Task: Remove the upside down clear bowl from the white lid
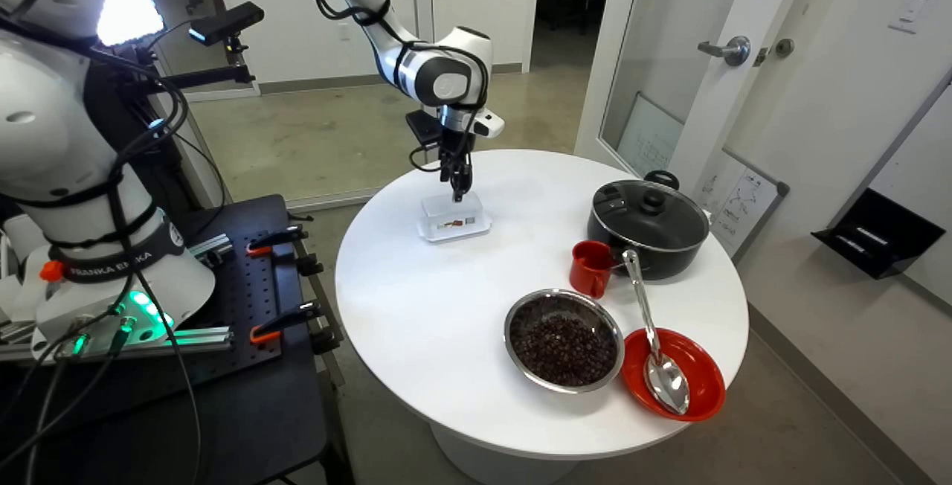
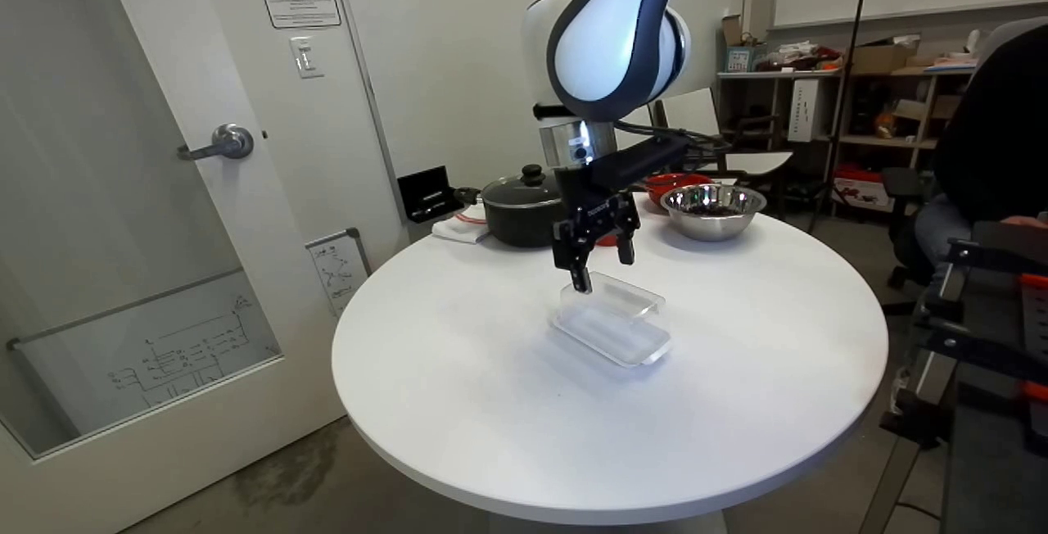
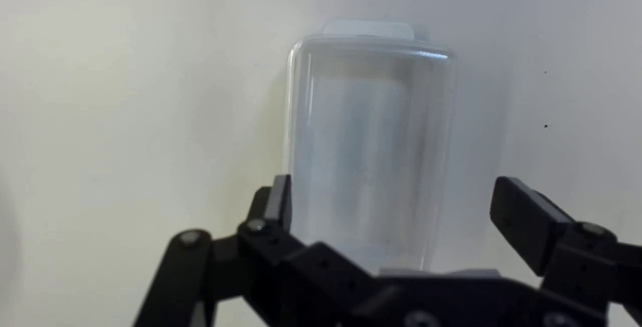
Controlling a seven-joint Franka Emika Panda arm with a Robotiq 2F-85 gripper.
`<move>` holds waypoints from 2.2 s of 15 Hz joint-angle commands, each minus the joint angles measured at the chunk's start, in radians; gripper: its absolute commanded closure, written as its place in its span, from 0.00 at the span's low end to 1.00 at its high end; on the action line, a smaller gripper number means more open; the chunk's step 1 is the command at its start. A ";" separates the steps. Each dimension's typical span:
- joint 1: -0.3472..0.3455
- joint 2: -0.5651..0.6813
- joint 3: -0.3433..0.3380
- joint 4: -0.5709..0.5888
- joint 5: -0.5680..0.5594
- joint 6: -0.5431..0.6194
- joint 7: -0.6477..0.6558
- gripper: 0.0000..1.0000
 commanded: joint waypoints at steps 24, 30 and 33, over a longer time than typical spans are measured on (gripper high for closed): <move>-0.003 0.110 -0.003 0.091 0.017 -0.043 -0.014 0.00; -0.004 0.123 0.001 0.104 0.020 -0.058 -0.018 0.00; -0.006 0.134 0.005 0.119 0.019 -0.069 -0.024 0.00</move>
